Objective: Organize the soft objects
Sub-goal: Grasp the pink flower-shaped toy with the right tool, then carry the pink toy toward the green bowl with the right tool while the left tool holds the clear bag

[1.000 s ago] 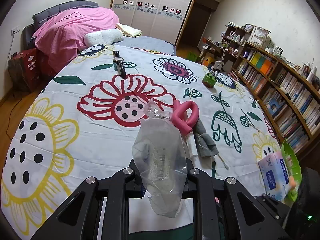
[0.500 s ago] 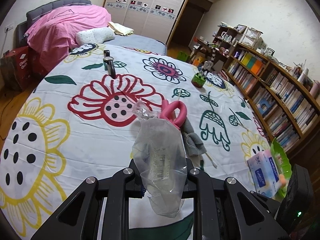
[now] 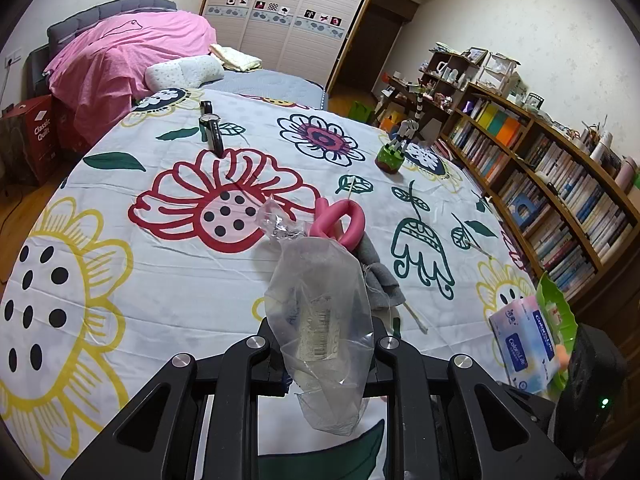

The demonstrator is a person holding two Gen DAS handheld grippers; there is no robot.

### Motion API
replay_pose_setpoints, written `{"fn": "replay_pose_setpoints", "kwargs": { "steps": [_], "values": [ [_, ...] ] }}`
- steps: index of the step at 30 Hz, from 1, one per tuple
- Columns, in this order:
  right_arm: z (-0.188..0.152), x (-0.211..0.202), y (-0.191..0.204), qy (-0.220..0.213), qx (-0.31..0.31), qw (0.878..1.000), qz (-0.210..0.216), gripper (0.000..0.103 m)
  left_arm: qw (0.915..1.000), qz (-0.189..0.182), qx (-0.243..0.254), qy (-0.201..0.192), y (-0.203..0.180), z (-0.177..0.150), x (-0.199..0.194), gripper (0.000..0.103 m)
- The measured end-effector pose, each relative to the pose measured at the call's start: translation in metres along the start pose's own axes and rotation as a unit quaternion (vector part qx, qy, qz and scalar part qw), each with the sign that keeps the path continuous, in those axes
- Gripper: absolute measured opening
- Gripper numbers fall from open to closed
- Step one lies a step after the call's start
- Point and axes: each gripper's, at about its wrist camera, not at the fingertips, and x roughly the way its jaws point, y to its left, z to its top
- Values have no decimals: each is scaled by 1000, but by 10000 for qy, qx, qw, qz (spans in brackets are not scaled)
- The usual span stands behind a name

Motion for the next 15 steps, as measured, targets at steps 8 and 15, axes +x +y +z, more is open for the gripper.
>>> {"fn": "replay_pose_setpoints", "kwargs": {
  "steps": [8,15],
  "values": [
    [-5,12,27,-132,-754,9953,-594,37,10000,-1,8,13,-2,-2,1,22],
    [-5,2,19,-191,-594,9967,-514,19,10000,-3,11,14,-2,-1,1,22]
  ]
}}
